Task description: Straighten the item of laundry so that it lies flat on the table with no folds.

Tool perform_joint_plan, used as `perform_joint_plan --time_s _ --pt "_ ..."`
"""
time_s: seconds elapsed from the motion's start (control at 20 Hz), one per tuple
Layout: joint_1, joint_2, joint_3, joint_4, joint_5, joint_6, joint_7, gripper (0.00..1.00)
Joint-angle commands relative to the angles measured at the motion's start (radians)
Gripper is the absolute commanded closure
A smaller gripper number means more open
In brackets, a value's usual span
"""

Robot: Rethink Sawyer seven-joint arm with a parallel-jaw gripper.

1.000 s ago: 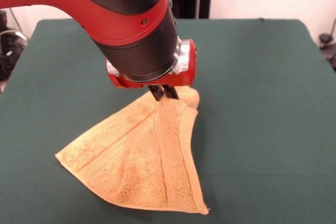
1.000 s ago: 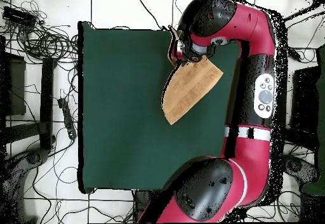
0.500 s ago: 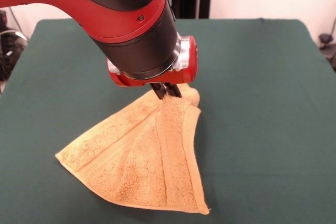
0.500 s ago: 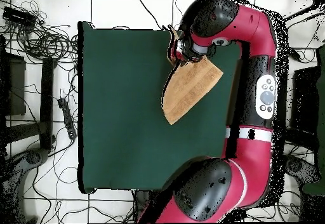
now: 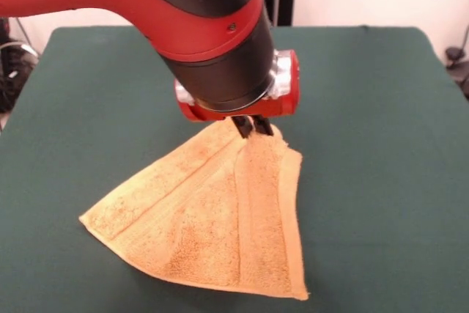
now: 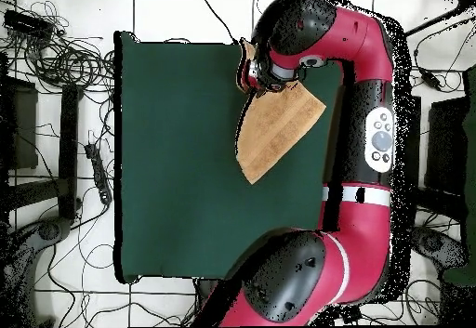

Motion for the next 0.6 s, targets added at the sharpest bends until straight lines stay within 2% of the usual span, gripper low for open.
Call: perform_joint_plan --time_s 0.05,0.6 --pt "0.06 0.039 -0.041 0.143 0.045 -0.074 0.151 1.0" --pt "0.089 0.034 -0.085 0.165 0.094 -0.119 0.185 1.0"
